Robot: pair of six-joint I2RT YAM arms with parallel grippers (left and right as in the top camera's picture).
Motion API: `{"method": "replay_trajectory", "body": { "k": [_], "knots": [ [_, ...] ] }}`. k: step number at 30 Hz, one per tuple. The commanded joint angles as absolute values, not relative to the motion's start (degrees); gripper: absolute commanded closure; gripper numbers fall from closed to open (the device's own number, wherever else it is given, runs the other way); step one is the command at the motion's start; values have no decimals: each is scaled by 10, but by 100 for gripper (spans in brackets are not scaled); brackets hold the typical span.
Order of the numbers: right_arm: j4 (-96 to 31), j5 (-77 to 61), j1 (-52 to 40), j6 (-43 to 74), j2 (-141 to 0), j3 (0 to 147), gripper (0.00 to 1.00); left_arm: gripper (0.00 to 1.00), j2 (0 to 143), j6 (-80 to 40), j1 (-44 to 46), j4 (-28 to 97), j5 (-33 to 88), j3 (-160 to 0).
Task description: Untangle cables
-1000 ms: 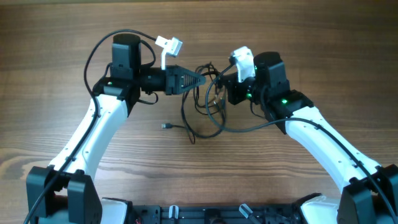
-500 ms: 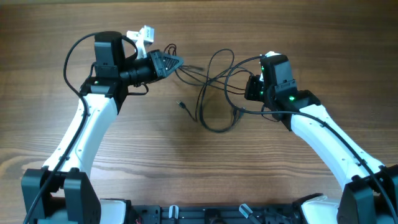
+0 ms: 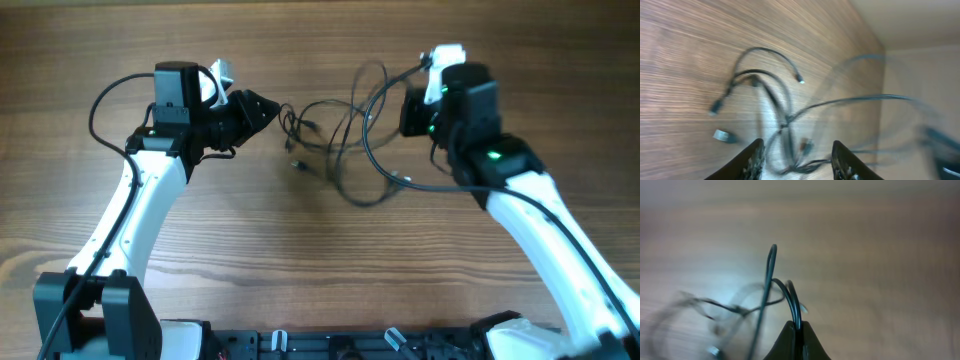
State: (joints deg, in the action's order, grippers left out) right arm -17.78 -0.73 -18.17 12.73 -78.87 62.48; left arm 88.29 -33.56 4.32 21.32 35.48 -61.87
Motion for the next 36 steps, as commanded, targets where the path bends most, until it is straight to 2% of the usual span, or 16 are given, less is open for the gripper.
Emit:
{"method": "replay_trajectory", "body": {
  "k": [1,4,6,9,11,13,16,18,20,22,29,36],
  "knots": [
    [-186,-107,-179,85,-737,658,86,54,883,-333,41,219,310,-622],
    [-205,-220,-180,57,-739,658,73,56,883,-332,47,226,321,-622],
    [-213,-260,-180,44,-745,658,72,57,883,-332,53,230,341,-622],
    [-210,-252,-180,50,-757,658,72,58,883,-296,65,230,383,-622],
    [-215,-204,-180,76,-763,658,67,57,883,-283,73,230,397,-622],
    [-234,-123,-180,107,-769,658,56,50,883,-266,84,229,405,-622],
    [-284,10,-180,181,-779,658,52,30,883,-225,106,225,404,-622],
    [-308,35,-180,202,-786,658,51,25,883,-216,122,225,373,-622],
    [-333,25,-180,201,-800,657,49,25,883,-223,148,228,288,-622],
    [-349,21,-180,201,-804,657,46,28,885,-236,168,227,256,-622],
    [-368,19,-180,197,-805,657,44,40,912,-253,230,236,206,-622],
    [-384,28,-179,226,-805,657,44,41,978,-302,251,237,190,-621]
  ]
}}
